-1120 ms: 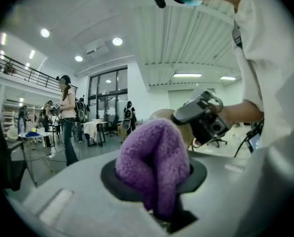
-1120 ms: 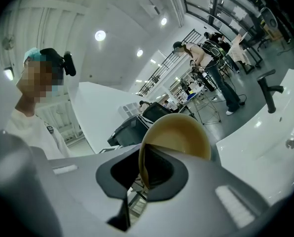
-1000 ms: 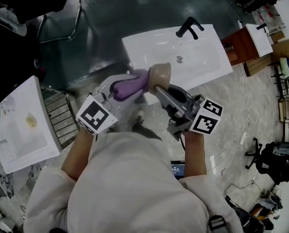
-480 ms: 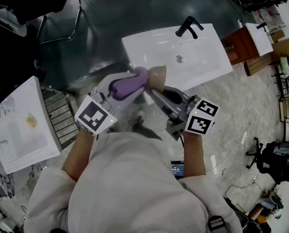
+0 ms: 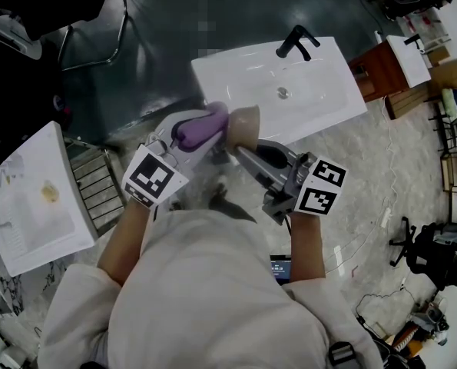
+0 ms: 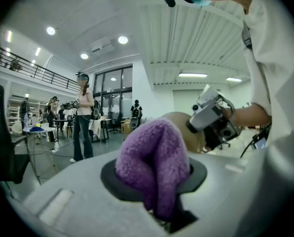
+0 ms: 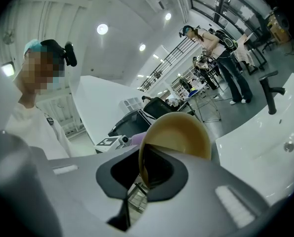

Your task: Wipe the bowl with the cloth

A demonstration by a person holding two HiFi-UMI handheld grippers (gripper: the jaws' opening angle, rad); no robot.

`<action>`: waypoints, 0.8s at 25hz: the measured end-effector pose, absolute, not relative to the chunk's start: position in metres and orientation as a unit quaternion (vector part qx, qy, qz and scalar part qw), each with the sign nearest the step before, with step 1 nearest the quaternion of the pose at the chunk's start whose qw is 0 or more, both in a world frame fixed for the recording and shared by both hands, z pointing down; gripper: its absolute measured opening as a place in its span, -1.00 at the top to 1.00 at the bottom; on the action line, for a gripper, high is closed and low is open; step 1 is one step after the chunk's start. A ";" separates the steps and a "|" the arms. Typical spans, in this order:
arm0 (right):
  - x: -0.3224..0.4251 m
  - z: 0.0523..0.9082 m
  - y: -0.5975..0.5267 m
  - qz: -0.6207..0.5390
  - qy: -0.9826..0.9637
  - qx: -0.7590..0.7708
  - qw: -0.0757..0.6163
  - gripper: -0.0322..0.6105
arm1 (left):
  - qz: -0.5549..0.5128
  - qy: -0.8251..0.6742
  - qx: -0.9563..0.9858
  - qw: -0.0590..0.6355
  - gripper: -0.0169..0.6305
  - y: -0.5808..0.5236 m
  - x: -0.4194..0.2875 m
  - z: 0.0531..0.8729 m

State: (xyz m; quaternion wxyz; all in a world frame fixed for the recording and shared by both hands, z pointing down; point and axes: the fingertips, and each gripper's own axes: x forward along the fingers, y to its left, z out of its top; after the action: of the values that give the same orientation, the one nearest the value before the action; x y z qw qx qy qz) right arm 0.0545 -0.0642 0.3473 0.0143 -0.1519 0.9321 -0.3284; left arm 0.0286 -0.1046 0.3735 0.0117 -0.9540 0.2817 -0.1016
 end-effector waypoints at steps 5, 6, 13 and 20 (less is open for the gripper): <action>0.057 0.347 -0.068 -0.334 0.929 -0.159 0.024 0.85 | -0.112 0.262 -0.959 0.004 0.61 -0.096 0.032 0.386; 0.058 0.348 -0.069 -0.336 0.927 -0.162 0.025 0.85 | -0.112 0.259 -0.959 0.004 0.61 -0.094 0.033 0.387; 0.063 0.353 -0.077 -0.347 0.919 -0.185 0.033 0.85 | -0.105 0.237 -0.966 0.001 0.61 -0.081 0.038 0.384; 0.063 0.365 -0.077 -0.345 0.917 -0.201 0.004 0.85 | -0.088 0.237 -0.968 0.008 0.61 -0.081 0.039 0.370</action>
State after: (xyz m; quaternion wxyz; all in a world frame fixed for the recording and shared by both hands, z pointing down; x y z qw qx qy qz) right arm 0.0627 -0.0775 0.3651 0.0045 -0.2010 0.9168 -0.3451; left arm 0.0387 -0.0814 0.3704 0.0076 -0.9675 0.2367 -0.0882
